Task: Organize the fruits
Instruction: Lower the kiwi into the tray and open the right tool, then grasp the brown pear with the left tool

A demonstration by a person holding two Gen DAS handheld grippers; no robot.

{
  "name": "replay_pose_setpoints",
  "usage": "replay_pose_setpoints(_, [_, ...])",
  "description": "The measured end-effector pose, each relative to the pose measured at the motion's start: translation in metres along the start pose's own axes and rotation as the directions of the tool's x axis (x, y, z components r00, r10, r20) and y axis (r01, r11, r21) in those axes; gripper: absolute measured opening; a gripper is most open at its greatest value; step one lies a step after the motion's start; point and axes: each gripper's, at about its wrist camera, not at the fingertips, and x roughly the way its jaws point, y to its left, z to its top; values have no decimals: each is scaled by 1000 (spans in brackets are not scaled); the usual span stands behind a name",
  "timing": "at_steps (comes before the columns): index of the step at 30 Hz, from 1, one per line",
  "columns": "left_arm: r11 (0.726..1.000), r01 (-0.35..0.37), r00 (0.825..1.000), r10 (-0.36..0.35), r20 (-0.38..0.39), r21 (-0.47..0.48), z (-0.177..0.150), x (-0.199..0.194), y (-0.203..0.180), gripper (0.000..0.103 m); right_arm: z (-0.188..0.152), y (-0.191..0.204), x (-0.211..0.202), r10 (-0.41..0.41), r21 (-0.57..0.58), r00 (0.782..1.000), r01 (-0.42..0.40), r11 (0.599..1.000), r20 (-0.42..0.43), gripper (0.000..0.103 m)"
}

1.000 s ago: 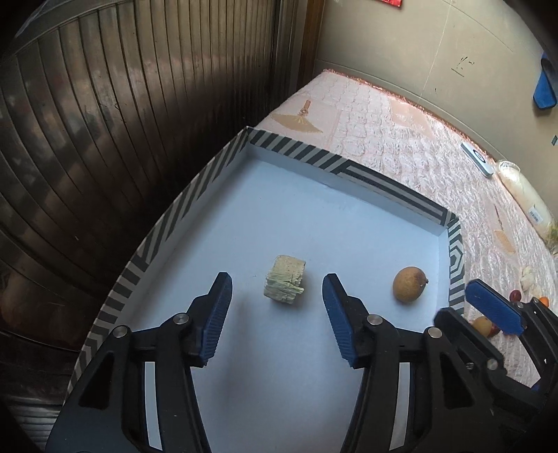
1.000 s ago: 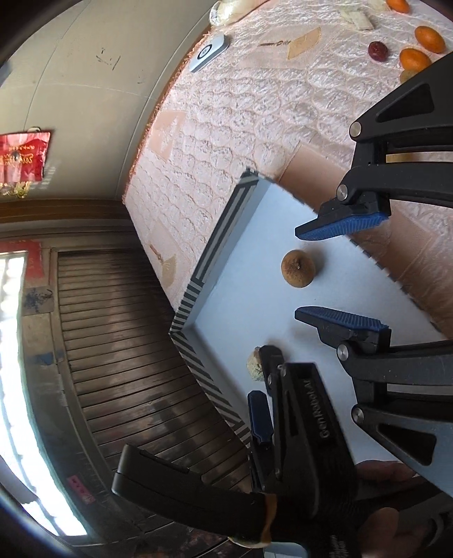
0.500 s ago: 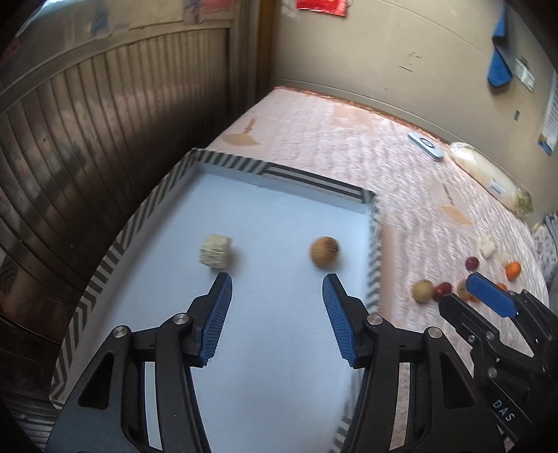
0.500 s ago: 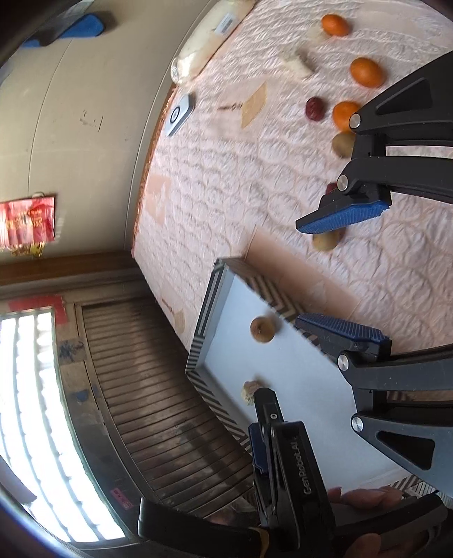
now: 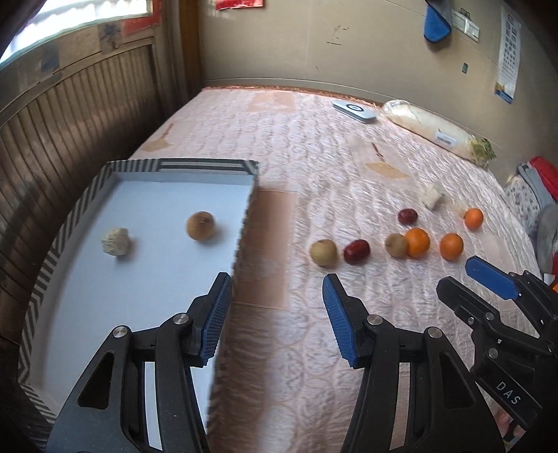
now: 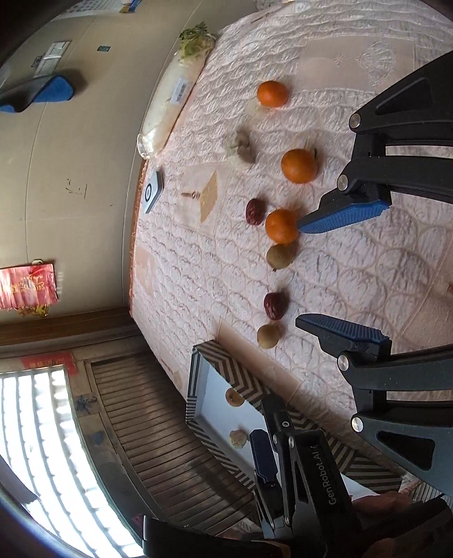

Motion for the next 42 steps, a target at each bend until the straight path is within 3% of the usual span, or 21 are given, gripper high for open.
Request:
replay_pose_setpoints(12, [996,54,997,-51,-52,64,1,28,-25,54,-24,-41,-12,-14,74,1000,15,997,-11,46])
replay_pose_setpoints(25, [990,67,992,-54,-111,123,15,66,-28,54,-24,-44,-4,4,80,1000,-2,997,-21,46])
replay_pose_setpoints(39, [980,36,997,-22,-73,195,20,77,-38,54,-25,-45,3,6,78,999,-3,997,-36,46])
replay_pose_setpoints(42, [977,65,996,-50,-76,202,20,77,-40,40,-25,-46,3,6,85,999,-3,996,-37,46])
